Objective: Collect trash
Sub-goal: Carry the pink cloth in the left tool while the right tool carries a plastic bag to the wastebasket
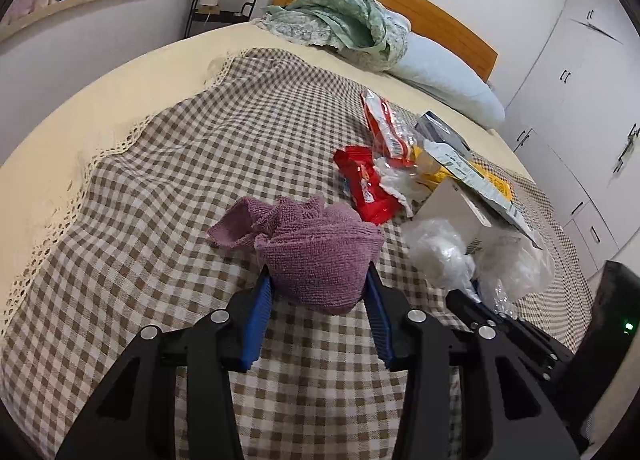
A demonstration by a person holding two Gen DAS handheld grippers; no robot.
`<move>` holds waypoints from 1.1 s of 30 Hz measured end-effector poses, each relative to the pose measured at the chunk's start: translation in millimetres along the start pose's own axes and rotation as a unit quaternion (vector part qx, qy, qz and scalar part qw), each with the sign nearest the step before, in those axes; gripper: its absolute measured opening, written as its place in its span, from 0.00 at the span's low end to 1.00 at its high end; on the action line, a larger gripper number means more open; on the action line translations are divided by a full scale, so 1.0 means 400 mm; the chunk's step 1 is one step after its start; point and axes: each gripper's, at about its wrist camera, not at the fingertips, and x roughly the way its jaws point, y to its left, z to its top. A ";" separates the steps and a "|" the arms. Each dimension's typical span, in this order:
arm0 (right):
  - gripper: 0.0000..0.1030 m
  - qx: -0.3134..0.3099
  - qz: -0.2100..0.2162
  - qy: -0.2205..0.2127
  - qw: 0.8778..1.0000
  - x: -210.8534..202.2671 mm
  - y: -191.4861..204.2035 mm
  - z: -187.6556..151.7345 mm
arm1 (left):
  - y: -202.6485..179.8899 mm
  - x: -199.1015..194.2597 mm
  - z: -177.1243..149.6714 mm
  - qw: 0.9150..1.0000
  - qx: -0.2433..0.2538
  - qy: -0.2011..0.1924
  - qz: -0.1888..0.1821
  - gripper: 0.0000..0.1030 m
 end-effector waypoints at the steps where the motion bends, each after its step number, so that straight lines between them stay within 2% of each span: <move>1: 0.03 -0.005 0.001 -0.011 1.000 -0.025 0.006 -0.002 | -0.004 -0.001 -0.001 1.000 -0.002 0.004 -0.001 0.40; 3: 0.03 -0.005 0.004 -0.029 1.000 -0.074 0.009 -0.005 | -0.025 -0.018 -0.005 1.000 0.000 0.001 -0.009 0.40; 6: 0.03 0.004 -0.009 -0.057 0.998 -0.162 -0.009 -0.006 | -0.074 -0.075 -0.021 0.999 0.028 -0.034 0.005 0.40; 12: 0.03 0.037 -0.064 -0.107 0.992 -0.383 -0.125 -0.030 | -0.171 -0.194 -0.069 0.998 0.043 -0.035 -0.027 0.40; 15: 0.03 0.046 -0.097 -0.122 0.987 -0.493 -0.183 -0.066 | -0.262 -0.266 -0.113 0.996 0.071 -0.048 -0.037 0.40; 18: 0.03 0.048 -0.134 -0.132 0.981 -0.602 -0.240 -0.114 | -0.383 -0.342 -0.174 0.991 0.101 -0.043 -0.074 0.40; 21: 0.03 0.065 -0.169 -0.136 0.974 -0.707 -0.317 -0.189 | -0.494 -0.387 -0.249 0.985 0.141 -0.039 -0.095 0.40; 24: 0.03 0.085 -0.201 -0.123 0.968 -0.791 -0.401 -0.285 | -0.620 -0.413 -0.353 0.974 0.188 -0.018 -0.125 0.40; 25: 0.03 0.093 -0.209 -0.108 0.967 -0.810 -0.435 -0.327 | -0.669 -0.413 -0.399 0.967 0.211 -0.001 -0.140 0.40; 29: 0.03 0.136 -0.223 -0.054 0.964 -0.834 -0.550 -0.491 | -0.834 -0.366 -0.591 0.937 0.286 0.096 -0.176 0.40; 30: 0.03 0.145 -0.227 -0.040 0.962 -0.833 -0.572 -0.531 | -0.864 -0.348 -0.638 0.930 0.302 0.117 -0.176 0.40; 31: 0.03 0.164 -0.230 -0.021 0.959 -0.825 -0.609 -0.598 | -0.905 -0.318 -0.702 0.919 0.324 0.146 -0.173 0.40; 33: 0.03 0.201 -0.217 0.011 0.955 -0.800 -0.658 -0.702 | -0.952 -0.263 -0.792 0.902 0.347 0.193 -0.169 0.40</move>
